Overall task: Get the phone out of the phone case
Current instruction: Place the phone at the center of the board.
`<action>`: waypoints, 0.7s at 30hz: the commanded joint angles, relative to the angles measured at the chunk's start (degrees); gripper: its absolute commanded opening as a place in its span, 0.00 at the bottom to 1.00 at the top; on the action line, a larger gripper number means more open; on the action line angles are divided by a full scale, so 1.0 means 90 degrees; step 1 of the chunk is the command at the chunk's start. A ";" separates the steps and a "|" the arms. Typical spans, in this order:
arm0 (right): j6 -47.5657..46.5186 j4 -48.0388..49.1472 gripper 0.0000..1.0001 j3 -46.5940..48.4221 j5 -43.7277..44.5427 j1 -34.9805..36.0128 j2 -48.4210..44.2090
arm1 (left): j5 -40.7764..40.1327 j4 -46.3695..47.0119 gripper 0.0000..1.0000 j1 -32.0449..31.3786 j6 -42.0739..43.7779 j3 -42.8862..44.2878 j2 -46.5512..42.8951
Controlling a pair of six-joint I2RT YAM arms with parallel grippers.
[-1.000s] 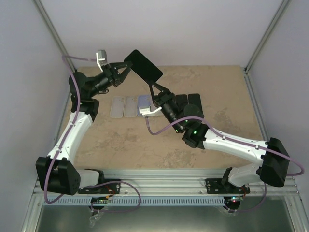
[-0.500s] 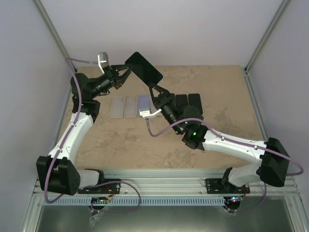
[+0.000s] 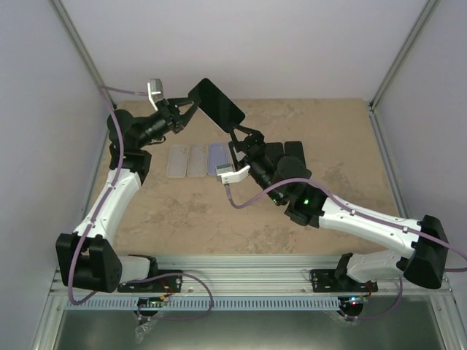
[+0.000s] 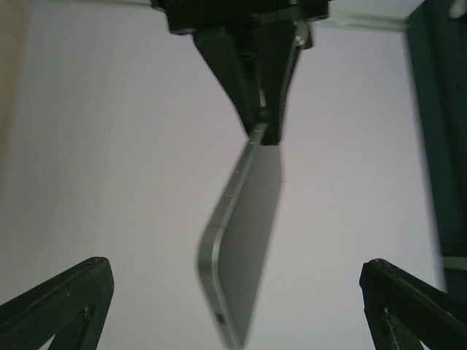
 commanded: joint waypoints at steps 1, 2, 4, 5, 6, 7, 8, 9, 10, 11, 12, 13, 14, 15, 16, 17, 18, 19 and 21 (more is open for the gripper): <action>0.1885 -0.2667 0.95 0.0629 -0.0217 -0.0065 -0.0149 | -0.0036 0.0248 0.00 0.0090 0.0009 -0.0020 0.0087; 0.2221 -0.3281 0.97 0.0731 -0.0393 -0.0087 -0.0162 | -0.0027 0.0260 0.00 0.0103 0.0001 -0.0023 0.0108; 0.2630 -0.4267 0.98 0.0920 -0.0763 -0.0087 -0.0190 | -0.0001 0.0237 0.00 0.0118 0.0055 -0.0025 0.0161; 0.2876 -0.4795 0.98 0.1087 -0.1015 -0.0089 -0.0200 | 0.0045 0.0211 0.00 0.0130 0.0122 -0.0024 0.0194; 0.3192 -0.5185 0.98 0.1261 -0.1255 -0.0094 -0.0215 | 0.0085 0.0113 0.00 0.0136 0.0237 -0.0003 0.0216; 0.3477 -0.5577 0.98 0.1467 -0.1519 -0.0103 -0.0230 | 0.0124 -0.0011 0.00 0.0136 0.0403 0.0027 0.0231; 0.3742 -0.5925 0.98 0.1680 -0.1815 -0.0136 -0.0231 | 0.0187 -0.0137 0.00 0.0136 0.0561 0.0030 0.0241; 0.4001 -0.6237 0.98 0.2001 -0.2131 -0.0201 -0.0231 | 0.0272 -0.0206 0.00 0.0136 0.0726 0.0030 0.0249; 0.4263 -0.6435 0.97 0.2225 -0.2396 -0.0294 -0.0231 | 0.0368 -0.0264 0.00 0.0136 0.0894 0.0020 0.0257; 0.4514 -0.6618 0.98 0.2430 -0.2624 -0.0425 -0.0223 | 0.0450 -0.0352 0.00 0.0133 0.1057 -0.0005 0.0258; 0.4707 -0.6799 0.98 0.2626 -0.2937 -0.0549 -0.0214 | 0.0514 -0.0429 0.00 0.0136 0.1221 -0.0037 0.0255; 0.4906 -0.6926 0.98 0.2775 -0.3161 -0.0699 -0.0212 | 0.0591 -0.0473 0.00 0.0136 0.1370 -0.0068 0.0254; 0.5105 -0.7014 0.98 0.2872 -0.3362 -0.0826 -0.0225 | 0.0662 -0.0537 0.00 0.0136 0.1538 -0.0093 0.0254; 0.5279 -0.7087 0.98 0.2956 -0.3554 -0.0958 -0.0235 | 0.0731 -0.0597 0.00 0.0136 0.1677 -0.0116 0.0252; 0.5459 -0.7160 0.98 0.3010 -0.3771 -0.1104 -0.0249 | 0.0810 -0.0612 0.00 0.0135 0.1815 -0.0150 0.0251; 0.5620 -0.7231 0.97 0.3069 -0.4067 -0.1259 -0.0250 | 0.0914 -0.0610 0.00 0.0131 0.1933 -0.0171 0.0259; 0.5878 -0.7289 0.98 0.3109 -0.4278 -0.1444 -0.0241 | 0.1044 -0.0605 0.00 0.0135 0.2050 -0.0198 0.0263; 0.6077 -0.7372 0.98 0.3176 -0.4516 -0.1637 -0.0210 | 0.1164 -0.0530 0.00 0.0136 0.2094 -0.0236 0.0271; 0.6479 -0.7695 0.98 0.3399 -0.4961 -0.2034 -0.0037 | 0.1427 -0.0350 0.00 0.0135 0.2197 -0.0312 0.0274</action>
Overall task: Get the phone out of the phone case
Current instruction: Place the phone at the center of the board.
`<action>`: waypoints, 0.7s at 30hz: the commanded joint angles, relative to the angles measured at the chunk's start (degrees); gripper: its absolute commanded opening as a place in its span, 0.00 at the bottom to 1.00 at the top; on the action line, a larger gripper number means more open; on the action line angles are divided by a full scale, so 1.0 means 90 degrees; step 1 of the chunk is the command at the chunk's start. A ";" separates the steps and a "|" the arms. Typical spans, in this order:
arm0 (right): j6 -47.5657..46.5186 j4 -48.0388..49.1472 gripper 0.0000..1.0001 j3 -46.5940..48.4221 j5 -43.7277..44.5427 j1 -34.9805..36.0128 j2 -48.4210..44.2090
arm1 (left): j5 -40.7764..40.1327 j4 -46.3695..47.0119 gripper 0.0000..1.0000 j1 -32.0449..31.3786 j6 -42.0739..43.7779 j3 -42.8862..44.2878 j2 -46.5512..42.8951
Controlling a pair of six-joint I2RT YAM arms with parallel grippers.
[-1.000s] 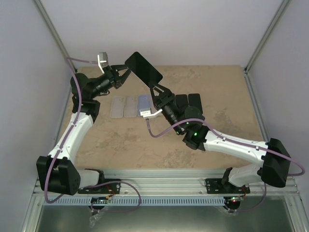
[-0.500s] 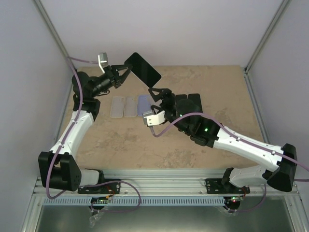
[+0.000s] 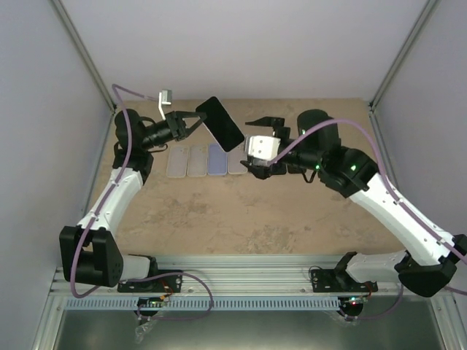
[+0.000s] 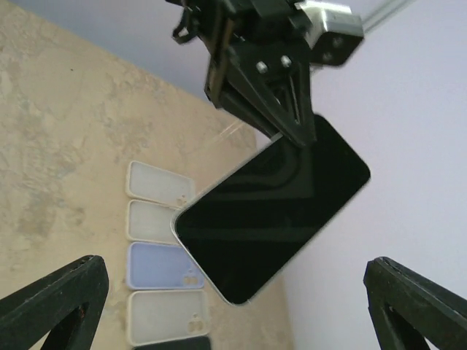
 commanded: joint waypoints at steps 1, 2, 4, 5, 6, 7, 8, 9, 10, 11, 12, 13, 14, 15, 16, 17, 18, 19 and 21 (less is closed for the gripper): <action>0.1438 -0.1060 0.98 0.0490 -0.1538 -0.0769 0.0362 | 0.0790 0.0410 0.00 0.0029 0.0641 -0.0112 0.0002; 0.1635 -0.1215 0.98 0.0633 -0.1783 -0.0979 0.0506 | 0.0943 0.0539 0.00 0.0023 0.0694 -0.0161 -0.0014; 0.2015 -0.1454 0.98 0.0830 -0.2253 -0.1410 0.0766 | 0.1122 0.0677 0.00 0.0011 0.0792 -0.0284 -0.0090; 0.2223 -0.1490 0.98 0.0860 -0.2472 -0.1598 0.0857 | 0.1165 0.0660 0.00 0.0002 0.0878 -0.0345 -0.0139; 0.2404 -0.1486 0.98 0.0824 -0.2758 -0.1775 0.0928 | 0.1200 0.0610 0.00 -0.0013 0.1019 -0.0398 -0.0187; 0.2572 -0.1455 0.98 0.0752 -0.3025 -0.1943 0.0988 | 0.1229 0.0494 0.00 -0.0034 0.1190 -0.0419 -0.0231; 0.2792 -0.1389 0.98 0.0668 -0.3255 -0.2111 0.1042 | 0.1257 0.0327 0.00 -0.0064 0.1411 -0.0431 -0.0275; 0.3011 -0.1301 0.97 0.0573 -0.3521 -0.2273 0.1088 | 0.1283 0.0132 0.00 -0.0099 0.1671 -0.0428 -0.0320; 0.3269 -0.1220 0.97 0.0457 -0.3817 -0.2438 0.1141 | 0.1294 -0.0100 0.00 -0.0135 0.1913 -0.0424 -0.0363; 0.3502 -0.1181 0.97 0.0395 -0.4178 -0.2570 0.1217 | 0.1299 -0.0278 0.00 -0.0166 0.2132 -0.0420 -0.0403; 0.3737 -0.1148 0.95 0.0332 -0.4646 -0.2679 0.1295 | 0.1307 -0.0377 0.00 -0.0196 0.2290 -0.0430 -0.0435; 0.4017 -0.1082 0.94 0.0255 -0.4977 -0.2765 0.1357 | 0.1312 -0.0412 0.00 -0.0230 0.2387 -0.0458 -0.0463; 0.4290 -0.0983 0.92 0.0145 -0.5330 -0.2818 0.1419 | 0.1317 -0.0437 0.00 -0.0258 0.2455 -0.0479 -0.0482; 0.4624 -0.0823 0.90 -0.0006 -0.5637 -0.2866 0.1446 | 0.1306 -0.0436 0.00 -0.0293 0.2504 -0.0495 -0.0496; 0.5104 -0.0548 0.88 -0.0201 -0.5889 -0.2905 0.1412 | 0.1295 -0.0431 0.00 -0.0322 0.2548 -0.0519 -0.0505; 0.5469 -0.0223 0.86 -0.0421 -0.6102 -0.2925 0.1363 | 0.1276 -0.0432 0.00 -0.0365 0.2579 -0.0537 -0.0515; 0.5882 0.0093 0.85 -0.0609 -0.6244 -0.2936 0.1318 | 0.1232 -0.0437 0.00 -0.0405 0.2610 -0.0543 -0.0516; 0.6220 0.0492 0.83 -0.0793 -0.6365 -0.2938 0.1283 | 0.1190 -0.0469 0.00 -0.0449 0.2653 -0.0548 -0.0516; 0.6780 0.1048 0.80 -0.1091 -0.6574 -0.2939 0.1241 | 0.1109 -0.0489 0.00 -0.0513 0.2692 -0.0541 -0.0521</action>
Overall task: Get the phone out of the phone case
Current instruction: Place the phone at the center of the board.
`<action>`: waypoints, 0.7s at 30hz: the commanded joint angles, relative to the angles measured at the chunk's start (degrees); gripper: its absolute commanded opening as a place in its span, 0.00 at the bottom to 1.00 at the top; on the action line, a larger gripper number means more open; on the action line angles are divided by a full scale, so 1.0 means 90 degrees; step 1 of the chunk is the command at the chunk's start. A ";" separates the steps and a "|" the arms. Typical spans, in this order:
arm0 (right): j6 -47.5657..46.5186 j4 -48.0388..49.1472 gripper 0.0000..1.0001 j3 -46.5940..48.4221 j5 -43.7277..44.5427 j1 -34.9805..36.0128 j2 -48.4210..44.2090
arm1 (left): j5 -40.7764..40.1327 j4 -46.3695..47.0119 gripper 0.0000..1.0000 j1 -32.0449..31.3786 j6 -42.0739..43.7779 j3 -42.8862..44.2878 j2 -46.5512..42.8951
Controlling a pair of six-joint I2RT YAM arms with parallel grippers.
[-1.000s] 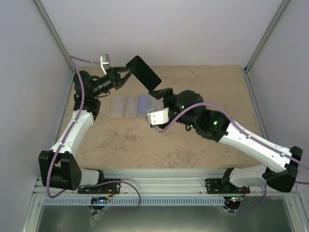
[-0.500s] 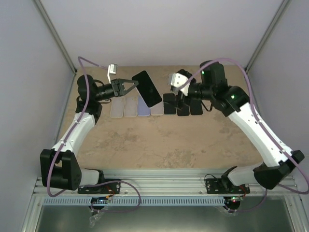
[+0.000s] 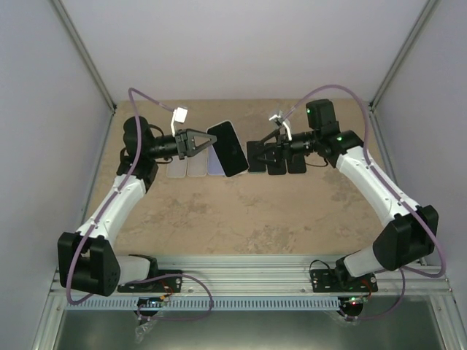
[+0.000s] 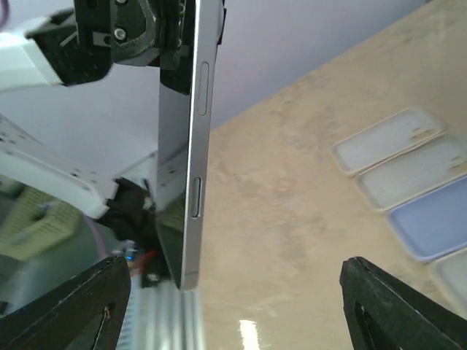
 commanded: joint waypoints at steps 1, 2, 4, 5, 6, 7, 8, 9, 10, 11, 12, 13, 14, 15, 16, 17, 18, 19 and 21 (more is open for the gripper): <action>0.1938 0.1523 0.79 -0.0563 -0.1228 -0.0032 -0.0135 | -0.0118 0.0075 0.00 -0.0154 0.0414 -0.0043 -0.0158; 0.2030 0.1608 0.78 -0.0602 -0.1233 -0.0032 -0.0120 | -0.0163 0.0058 0.00 -0.0195 0.0439 -0.0044 -0.0157; 0.2075 0.1642 0.75 -0.0571 -0.1230 -0.0032 -0.0049 | -0.0199 0.0051 0.00 -0.0250 0.0450 -0.0043 -0.0141; 0.2123 0.1700 0.74 -0.0566 -0.1241 -0.0025 -0.0018 | -0.0216 0.0055 0.00 -0.0273 0.0447 -0.0038 -0.0136; 0.2182 0.1763 0.73 -0.0562 -0.1262 -0.0018 0.0019 | -0.0247 0.0048 0.00 -0.0293 0.0436 -0.0049 -0.0135; 0.2228 0.1811 0.71 -0.0556 -0.1282 0.0000 0.0055 | -0.0266 0.0052 0.00 -0.0304 0.0444 -0.0052 -0.0137; 0.2279 0.1844 0.70 -0.0535 -0.1283 0.0020 0.0096 | -0.0298 0.0048 0.00 -0.0309 0.0438 -0.0052 -0.0128; 0.2310 0.1873 0.68 -0.0501 -0.1283 0.0051 0.0142 | -0.0320 0.0047 0.00 -0.0323 0.0437 -0.0059 -0.0129; 0.2331 0.1886 0.66 -0.0465 -0.1276 0.0082 0.0182 | -0.0340 0.0056 0.00 -0.0329 0.0427 -0.0059 -0.0116; 0.2337 0.1888 0.64 -0.0410 -0.1266 0.0115 0.0239 | -0.0357 0.0067 0.00 -0.0343 0.0405 -0.0055 -0.0107; 0.2329 0.1879 0.63 -0.0357 -0.1251 0.0154 0.0294 | -0.0370 0.0077 0.00 -0.0353 0.0389 -0.0039 -0.0093; 0.2322 0.1878 0.61 -0.0286 -0.1216 0.0196 0.0353 | -0.0371 0.0080 0.00 -0.0364 0.0380 -0.0031 -0.0087; 0.2314 0.1861 0.58 -0.0221 -0.1187 0.0216 0.0409 | -0.0378 0.0089 0.00 -0.0382 0.0368 -0.0013 -0.0067; 0.2300 0.1850 0.55 -0.0163 -0.1162 0.0237 0.0464 | -0.0380 0.0082 0.00 -0.0392 0.0366 -0.0002 -0.0052; 0.2290 0.1833 0.53 -0.0093 -0.1119 0.0250 0.0515 | -0.0381 0.0085 0.00 -0.0397 0.0353 0.0009 -0.0038; 0.2282 0.1816 0.51 -0.0034 -0.1089 0.0260 0.0564 | -0.0388 0.0076 0.00 -0.0405 0.0348 0.0014 -0.0023; 0.2258 0.1806 0.47 0.0013 -0.1059 0.0288 0.0602 | -0.0397 0.0078 0.00 -0.0407 0.0356 0.0013 -0.0023; 0.2210 0.1772 0.43 0.0071 -0.1007 0.0305 0.0633 | -0.0413 0.0070 0.00 -0.0416 0.0357 0.0017 -0.0017; 0.2160 0.1729 0.36 0.0149 -0.0944 0.0338 0.0689 | -0.0442 0.0048 0.00 -0.0417 0.0381 0.0013 -0.0003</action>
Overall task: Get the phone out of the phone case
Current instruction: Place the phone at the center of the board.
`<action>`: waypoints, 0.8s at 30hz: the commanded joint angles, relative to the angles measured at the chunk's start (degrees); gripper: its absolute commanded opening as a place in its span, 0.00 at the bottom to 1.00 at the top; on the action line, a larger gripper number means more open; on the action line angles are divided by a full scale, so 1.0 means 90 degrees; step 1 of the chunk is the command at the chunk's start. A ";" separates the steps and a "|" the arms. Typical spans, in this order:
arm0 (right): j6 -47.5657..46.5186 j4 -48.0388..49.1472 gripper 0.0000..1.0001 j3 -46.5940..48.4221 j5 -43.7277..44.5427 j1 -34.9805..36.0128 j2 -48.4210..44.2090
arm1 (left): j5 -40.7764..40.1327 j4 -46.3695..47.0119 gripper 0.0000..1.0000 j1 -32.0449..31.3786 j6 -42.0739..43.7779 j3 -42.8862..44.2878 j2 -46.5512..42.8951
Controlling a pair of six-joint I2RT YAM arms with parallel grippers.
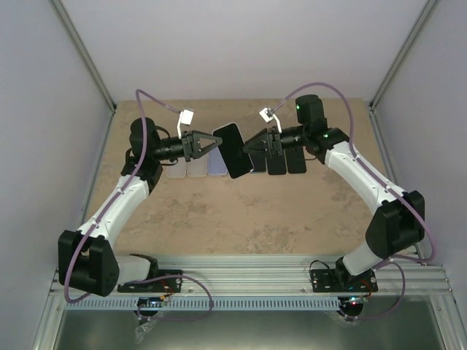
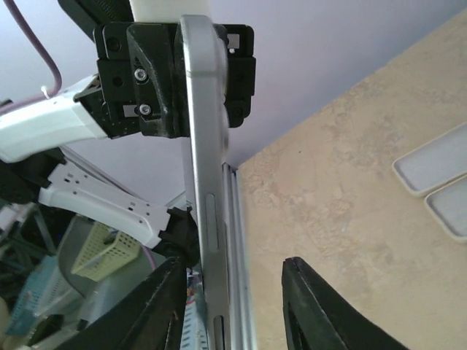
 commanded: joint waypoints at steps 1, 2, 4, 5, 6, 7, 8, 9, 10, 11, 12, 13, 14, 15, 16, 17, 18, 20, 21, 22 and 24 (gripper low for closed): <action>-0.0050 0.0023 0.33 0.0343 0.0081 0.0085 0.0118 | -0.0084 0.0164 0.00 -0.0043 0.0107 0.0062 -0.0017; -0.0026 0.0037 0.30 0.0348 0.0065 0.0094 0.0126 | -0.0108 0.0135 0.00 -0.0043 0.0143 0.0063 -0.0014; 0.0045 0.0092 0.23 0.0327 0.0042 0.0096 0.0141 | -0.0161 0.0064 0.00 -0.0043 0.0204 0.0059 -0.0001; 0.0090 0.0126 0.21 0.0310 0.0019 0.0096 0.0142 | -0.0185 0.0052 0.00 -0.0043 0.0220 0.0064 0.0007; 0.0140 0.0160 0.20 0.0292 -0.0003 0.0096 0.0143 | -0.0187 0.0053 0.00 -0.0043 0.0221 0.0058 0.0009; 0.0203 0.0200 0.20 0.0267 -0.0040 0.0096 0.0143 | -0.0196 0.0062 0.00 -0.0043 0.0215 0.0058 0.0013; 0.0262 0.0257 0.20 0.0242 -0.0069 0.0096 0.0141 | -0.0214 0.0058 0.00 -0.0043 0.0217 0.0066 0.0019; 0.0338 0.0310 0.20 0.0210 -0.0114 0.0104 0.0142 | -0.0226 0.0051 0.00 -0.0043 0.0225 0.0073 0.0024; 0.0400 0.0362 0.20 0.0177 -0.0143 0.0113 0.0142 | -0.0231 0.0041 0.00 -0.0043 0.0237 0.0096 0.0033; 0.0452 0.0410 0.20 0.0147 -0.0154 0.0129 0.0146 | -0.0234 0.0033 0.00 -0.0051 0.0243 0.0104 0.0033; 0.0481 0.0440 0.20 0.0127 -0.0156 0.0147 0.0151 | -0.0248 0.0020 0.00 -0.0053 0.0257 0.0112 0.0041; 0.0496 0.0448 0.20 0.0112 -0.0144 0.0175 0.0160 | -0.0262 0.0005 0.00 -0.0053 0.0268 0.0120 0.0043; 0.0481 0.0446 0.20 0.0109 -0.0121 0.0205 0.0169 | -0.0278 -0.0021 0.00 -0.0053 0.0305 0.0121 0.0048; 0.0457 0.0428 0.20 0.0108 -0.0087 0.0238 0.0166 | -0.0299 -0.0062 0.00 -0.0053 0.0339 0.0139 0.0047; 0.0436 0.0402 0.20 0.0122 -0.0063 0.0268 0.0167 | -0.0311 -0.0115 0.00 -0.0053 0.0365 0.0155 0.0047; 0.0421 0.0386 0.20 0.0132 -0.0056 0.0279 0.0171 | -0.0322 -0.0144 0.00 -0.0053 0.0382 0.0156 0.0046; 0.0419 0.0380 0.18 0.0137 -0.0052 0.0290 0.0166 | -0.0331 -0.0156 0.00 -0.0053 0.0388 0.0161 0.0040; 0.0420 0.0376 0.13 0.0156 -0.0025 0.0289 0.0162 | -0.0362 -0.0183 0.00 -0.0053 0.0397 0.0176 0.0026; 0.0410 0.0356 0.10 0.0161 -0.0015 0.0284 0.0154 | -0.0365 -0.0208 0.00 -0.0053 0.0418 0.0181 0.0029; 0.0415 0.0354 0.06 0.0158 -0.0010 0.0282 0.0152 | -0.0372 -0.0215 0.00 -0.0053 0.0426 0.0184 0.0033; 0.0423 0.0353 0.01 0.0140 -0.0019 0.0261 0.0134 | -0.0415 -0.0259 0.00 -0.0053 0.0433 0.0188 0.0047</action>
